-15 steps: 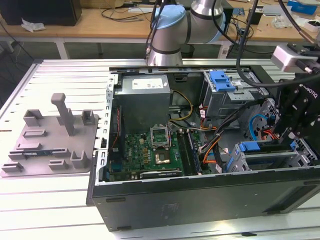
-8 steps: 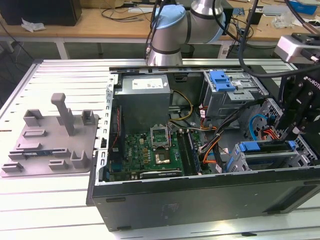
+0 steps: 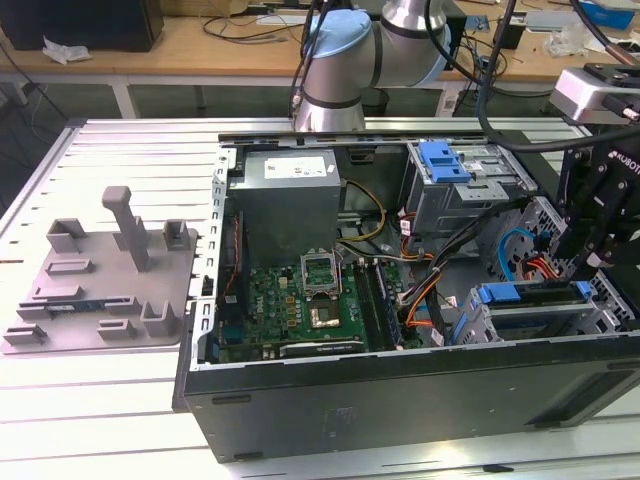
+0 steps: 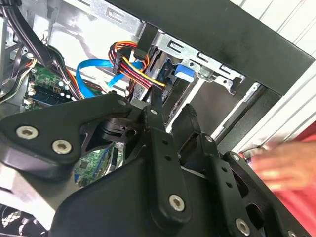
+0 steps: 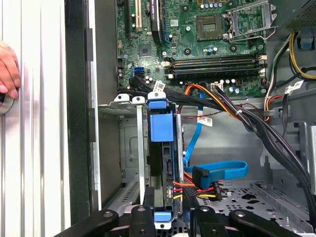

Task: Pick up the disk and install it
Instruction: 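Insert the second disk wire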

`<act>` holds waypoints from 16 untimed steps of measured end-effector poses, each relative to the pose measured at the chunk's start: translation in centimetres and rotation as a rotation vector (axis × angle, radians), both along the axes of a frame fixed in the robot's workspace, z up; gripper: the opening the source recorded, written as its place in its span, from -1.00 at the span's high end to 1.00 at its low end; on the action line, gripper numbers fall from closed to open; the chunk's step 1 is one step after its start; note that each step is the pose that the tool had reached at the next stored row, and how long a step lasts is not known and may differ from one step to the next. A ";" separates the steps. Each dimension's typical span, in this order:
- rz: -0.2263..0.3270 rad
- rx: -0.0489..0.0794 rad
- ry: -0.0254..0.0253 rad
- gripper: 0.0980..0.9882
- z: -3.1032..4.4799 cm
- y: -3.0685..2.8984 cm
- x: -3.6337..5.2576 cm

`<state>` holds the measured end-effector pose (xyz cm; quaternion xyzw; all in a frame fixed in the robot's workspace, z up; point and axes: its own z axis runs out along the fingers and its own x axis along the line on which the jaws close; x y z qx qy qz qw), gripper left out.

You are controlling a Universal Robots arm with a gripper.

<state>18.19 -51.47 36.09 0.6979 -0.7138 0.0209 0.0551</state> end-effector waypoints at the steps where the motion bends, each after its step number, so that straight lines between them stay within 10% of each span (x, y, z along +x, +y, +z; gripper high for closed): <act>1: 0.000 0.000 0.0000 0.41 0.00 0.00 0.00; 10: 0.000 -0.002 0.0002 0.41 0.00 0.14 0.05; 16: 0.000 -0.032 0.0038 0.41 0.80 1.53 0.26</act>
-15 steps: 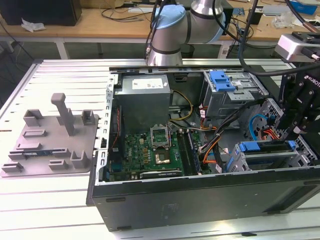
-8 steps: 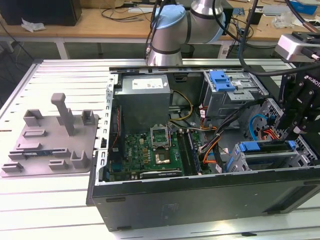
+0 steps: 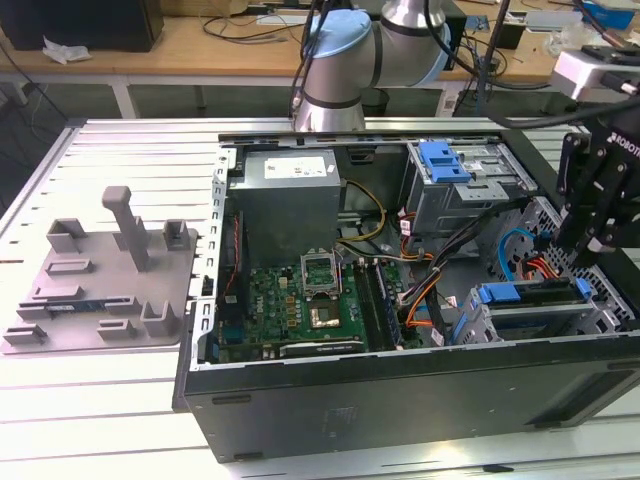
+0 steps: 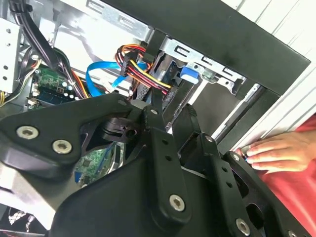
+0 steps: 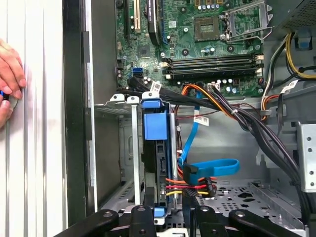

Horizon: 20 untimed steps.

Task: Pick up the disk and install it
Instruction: 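Insert the second disk wire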

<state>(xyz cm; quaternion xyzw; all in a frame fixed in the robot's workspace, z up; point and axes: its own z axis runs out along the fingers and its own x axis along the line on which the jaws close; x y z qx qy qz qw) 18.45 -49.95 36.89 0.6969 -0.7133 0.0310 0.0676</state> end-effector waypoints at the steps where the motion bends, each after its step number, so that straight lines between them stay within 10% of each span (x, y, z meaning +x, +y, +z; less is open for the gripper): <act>1: 0.000 -0.009 0.0007 0.41 0.22 0.26 0.02; 4: 0.000 -0.067 0.0014 0.41 0.33 2.09 0.03; 9: 0.001 -0.137 0.0033 0.41 0.33 3.52 0.02; 20: 0.001 -0.164 0.0033 0.41 0.19 4.51 -1.73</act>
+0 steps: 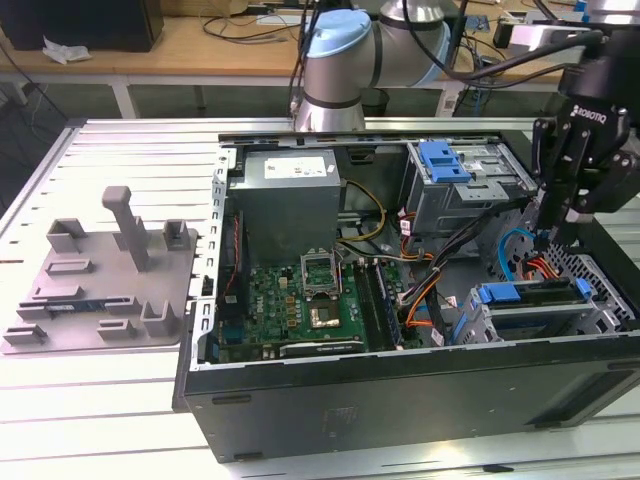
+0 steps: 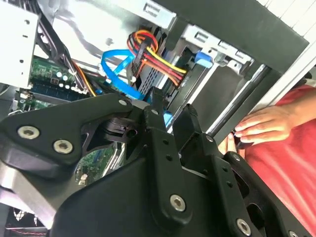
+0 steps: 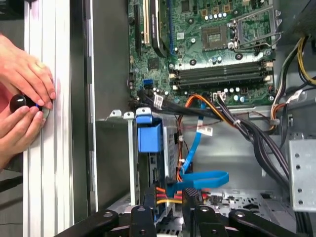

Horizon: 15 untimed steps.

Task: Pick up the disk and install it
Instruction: 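Insert the second disk wire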

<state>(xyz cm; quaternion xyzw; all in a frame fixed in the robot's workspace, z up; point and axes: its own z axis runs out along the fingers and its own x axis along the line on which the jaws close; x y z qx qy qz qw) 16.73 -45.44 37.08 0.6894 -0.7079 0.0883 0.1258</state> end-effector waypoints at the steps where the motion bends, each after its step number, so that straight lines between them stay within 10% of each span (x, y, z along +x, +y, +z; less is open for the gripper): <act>1: 0.000 0.000 0.0000 0.41 -0.05 0.00 -0.19; 15: -0.049 0.000 0.0000 0.41 -0.76 0.00 -0.35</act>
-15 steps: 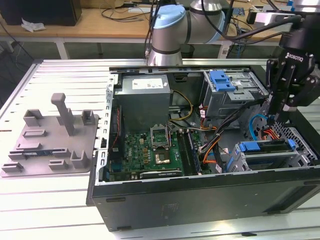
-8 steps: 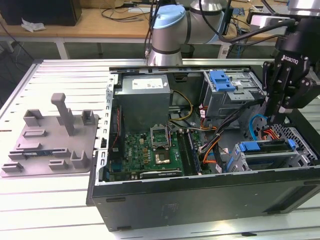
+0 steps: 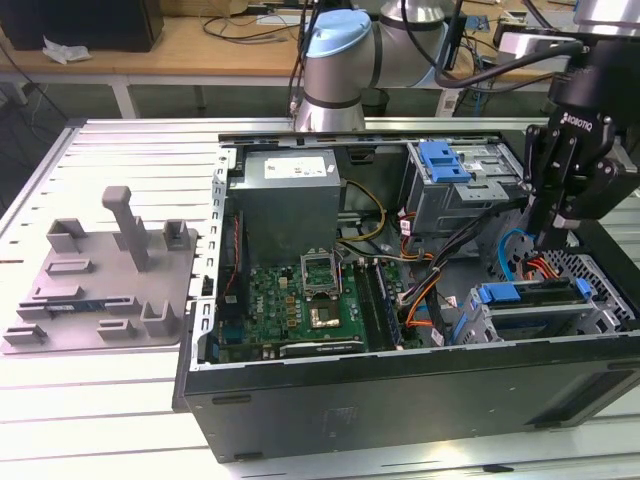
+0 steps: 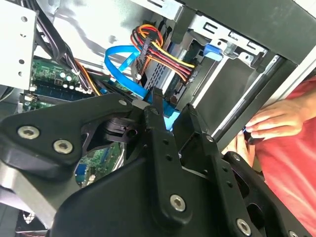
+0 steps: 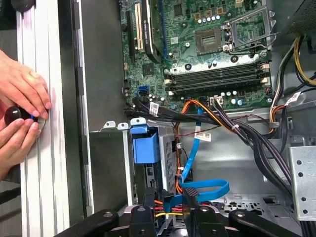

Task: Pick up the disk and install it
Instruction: 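Insert the second disk wire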

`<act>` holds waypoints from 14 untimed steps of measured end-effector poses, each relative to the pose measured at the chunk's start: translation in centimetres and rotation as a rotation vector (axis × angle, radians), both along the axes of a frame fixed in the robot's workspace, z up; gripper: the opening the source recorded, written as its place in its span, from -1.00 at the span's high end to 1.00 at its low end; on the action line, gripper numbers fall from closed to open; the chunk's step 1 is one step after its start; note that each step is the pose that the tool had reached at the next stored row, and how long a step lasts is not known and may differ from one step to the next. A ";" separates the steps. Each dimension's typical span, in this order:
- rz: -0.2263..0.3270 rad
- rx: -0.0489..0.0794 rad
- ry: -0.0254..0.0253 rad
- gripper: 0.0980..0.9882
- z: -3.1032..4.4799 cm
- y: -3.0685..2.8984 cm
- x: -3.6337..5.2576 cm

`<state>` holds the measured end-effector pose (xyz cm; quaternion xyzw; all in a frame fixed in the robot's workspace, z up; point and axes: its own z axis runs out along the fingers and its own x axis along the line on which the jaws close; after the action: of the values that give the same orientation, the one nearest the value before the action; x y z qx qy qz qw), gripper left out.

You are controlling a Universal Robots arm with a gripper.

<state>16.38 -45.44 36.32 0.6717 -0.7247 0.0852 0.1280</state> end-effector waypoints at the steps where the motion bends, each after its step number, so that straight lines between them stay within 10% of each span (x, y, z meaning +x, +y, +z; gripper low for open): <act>1: -0.004 0.000 -0.0001 0.41 -0.02 0.00 0.00; 10: -0.020 0.000 0.0000 0.41 -0.04 0.00 0.07; 14: -0.026 0.000 0.0000 0.86 -0.04 0.00 0.10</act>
<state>16.48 -45.44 36.28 0.6620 -0.7335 0.0835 0.1291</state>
